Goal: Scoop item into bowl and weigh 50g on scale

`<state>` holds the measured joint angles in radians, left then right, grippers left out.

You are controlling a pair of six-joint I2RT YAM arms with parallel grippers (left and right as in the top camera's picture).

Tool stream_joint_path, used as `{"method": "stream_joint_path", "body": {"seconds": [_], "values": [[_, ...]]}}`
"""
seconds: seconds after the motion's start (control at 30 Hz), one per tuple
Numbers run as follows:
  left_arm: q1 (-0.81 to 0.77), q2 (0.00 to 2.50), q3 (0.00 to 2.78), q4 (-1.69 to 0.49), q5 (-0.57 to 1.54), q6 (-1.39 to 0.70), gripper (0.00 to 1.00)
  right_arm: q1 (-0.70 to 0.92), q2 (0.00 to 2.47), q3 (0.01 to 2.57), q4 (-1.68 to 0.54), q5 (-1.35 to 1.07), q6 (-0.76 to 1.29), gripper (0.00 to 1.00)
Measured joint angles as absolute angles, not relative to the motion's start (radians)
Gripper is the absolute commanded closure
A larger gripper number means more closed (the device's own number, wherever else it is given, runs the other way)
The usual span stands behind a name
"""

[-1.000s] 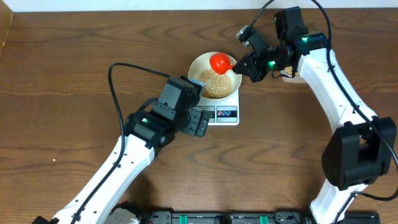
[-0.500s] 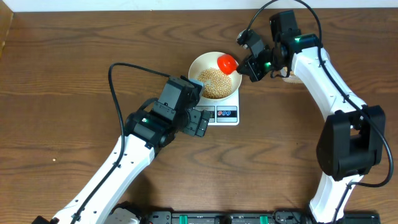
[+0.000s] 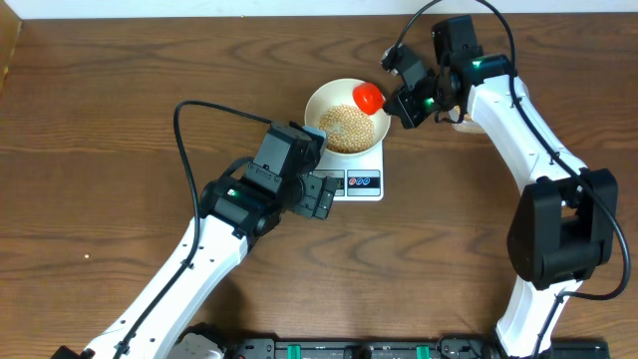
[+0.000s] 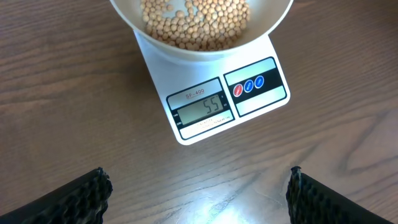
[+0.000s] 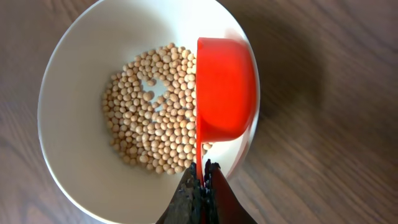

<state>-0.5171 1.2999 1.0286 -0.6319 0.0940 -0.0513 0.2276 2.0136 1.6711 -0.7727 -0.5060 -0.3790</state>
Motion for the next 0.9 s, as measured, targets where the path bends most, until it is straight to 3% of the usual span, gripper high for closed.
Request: {"method": "stream_joint_path", "body": {"seconds": [0.57,0.9], "values": [[-0.517,1.3,1.029,-0.632,0.094,-0.051,0.08,0.261,2.014,1.671,-0.76,-0.544,-0.377,0.99],[-0.517,1.3,1.029,-0.632,0.094,-0.051,0.08,0.376,2.014,1.671,-0.763,-0.382,-0.411,0.99]]}}
